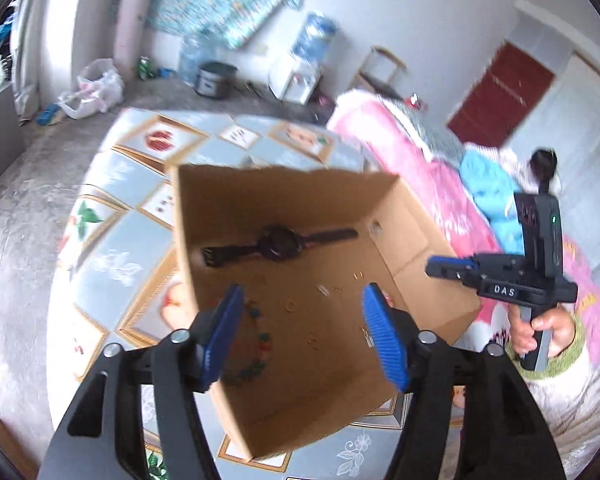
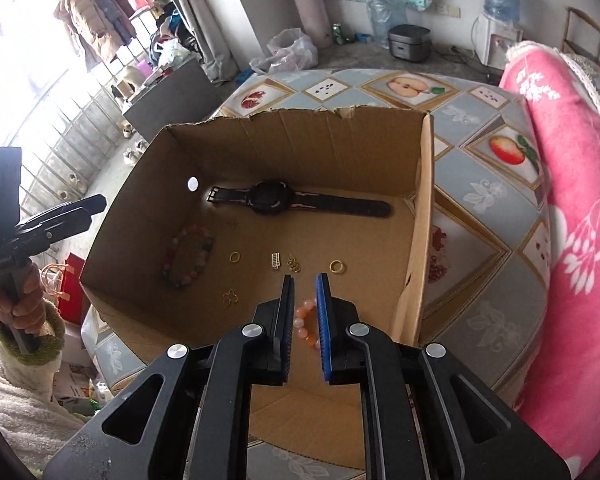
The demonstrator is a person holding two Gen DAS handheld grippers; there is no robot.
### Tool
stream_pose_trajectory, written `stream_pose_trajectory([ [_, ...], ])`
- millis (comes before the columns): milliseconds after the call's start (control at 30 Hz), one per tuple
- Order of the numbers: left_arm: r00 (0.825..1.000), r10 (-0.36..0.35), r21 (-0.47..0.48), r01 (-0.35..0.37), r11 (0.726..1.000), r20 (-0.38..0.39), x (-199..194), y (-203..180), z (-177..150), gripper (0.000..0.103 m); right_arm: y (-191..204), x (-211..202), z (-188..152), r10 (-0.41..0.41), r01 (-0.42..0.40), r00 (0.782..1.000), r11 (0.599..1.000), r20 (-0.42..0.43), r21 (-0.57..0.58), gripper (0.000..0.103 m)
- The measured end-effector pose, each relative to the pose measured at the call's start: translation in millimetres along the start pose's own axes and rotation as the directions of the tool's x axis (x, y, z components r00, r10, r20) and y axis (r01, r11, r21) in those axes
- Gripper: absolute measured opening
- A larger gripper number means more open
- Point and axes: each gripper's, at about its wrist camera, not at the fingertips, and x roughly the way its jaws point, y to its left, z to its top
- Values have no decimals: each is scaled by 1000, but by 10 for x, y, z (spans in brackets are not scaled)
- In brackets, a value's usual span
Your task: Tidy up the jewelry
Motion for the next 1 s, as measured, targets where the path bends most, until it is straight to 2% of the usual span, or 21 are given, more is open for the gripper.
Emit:
stream_pose_trajectory([
  [133,997,39,-50,-36,998,67,-170,141,-68,70,-74,-188,-53,-46,43,997,998,60,42,15],
  [233,995,71,-95,-64,993,72,-191,212,-152,73,-166,-306,-109,-72,61,991,993,110,106,29],
  [333,991,115,-106,-107,989,70,-202,206,-250,74,-210,-519,-242,-100,65,976,981,191,184,43],
  [400,983,155,-95,-147,985,93,-262,149,-324,77,-156,-648,-327,-104,56,965,979,243,197,57],
  [467,973,194,-80,-185,979,128,-333,78,-393,86,-42,-772,-428,-137,80,946,977,294,198,66],
  [567,947,261,-55,-255,965,189,-489,-52,-486,97,194,-899,-563,-175,118,921,977,348,180,78],
  [700,903,345,-60,-341,938,256,-664,-233,-572,97,437,-970,-698,-217,158,902,970,374,184,87],
  [800,856,437,-99,-427,899,276,-748,-341,-633,97,568,-1028,-778,-268,205,878,959,398,194,95],
  [900,816,513,-115,-501,858,267,-758,-420,-681,98,687,-1018,-825,-311,264,867,949,388,172,95],
  [1000,794,557,-121,-545,830,243,-719,-496,-737,98,777,-930,-845,-372,342,862,928,344,147,95],
])
